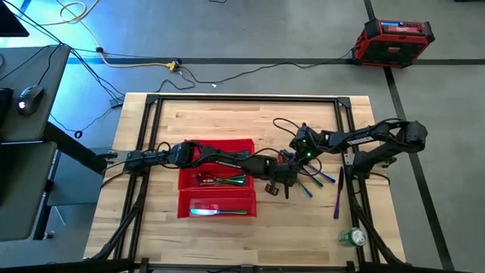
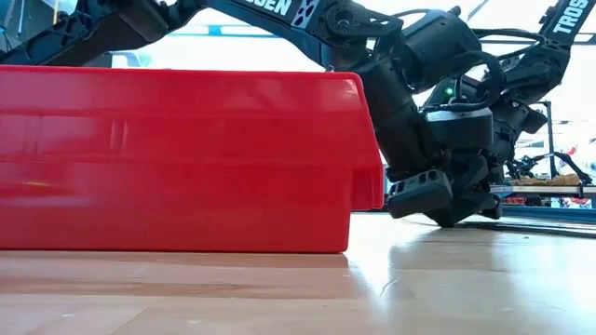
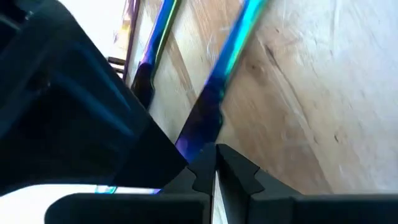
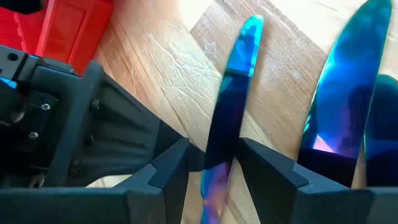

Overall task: Sort silverware
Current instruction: Put the purple table knife into the bottom red bin

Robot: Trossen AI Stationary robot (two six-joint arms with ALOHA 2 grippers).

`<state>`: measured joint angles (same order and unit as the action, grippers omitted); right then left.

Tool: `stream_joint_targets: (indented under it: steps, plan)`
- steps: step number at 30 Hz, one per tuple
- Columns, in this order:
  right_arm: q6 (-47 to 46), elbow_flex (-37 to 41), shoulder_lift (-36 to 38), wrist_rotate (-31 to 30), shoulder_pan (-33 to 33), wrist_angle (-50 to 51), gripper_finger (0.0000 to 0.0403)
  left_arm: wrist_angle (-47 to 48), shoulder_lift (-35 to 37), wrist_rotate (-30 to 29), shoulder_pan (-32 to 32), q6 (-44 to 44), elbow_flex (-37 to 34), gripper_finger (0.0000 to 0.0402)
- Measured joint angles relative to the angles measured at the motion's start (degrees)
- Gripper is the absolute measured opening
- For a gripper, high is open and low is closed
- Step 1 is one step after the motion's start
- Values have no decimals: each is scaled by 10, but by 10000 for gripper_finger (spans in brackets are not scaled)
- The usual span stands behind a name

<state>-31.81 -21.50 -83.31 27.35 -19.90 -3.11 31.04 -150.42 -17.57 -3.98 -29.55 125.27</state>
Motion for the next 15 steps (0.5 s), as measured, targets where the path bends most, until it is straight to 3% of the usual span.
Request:
stream_joint_targets:
  steps: [15]
  plan:
    - [30,-3,-2,66,-14,42,135,-55,-6,-40,0,0,0,0]
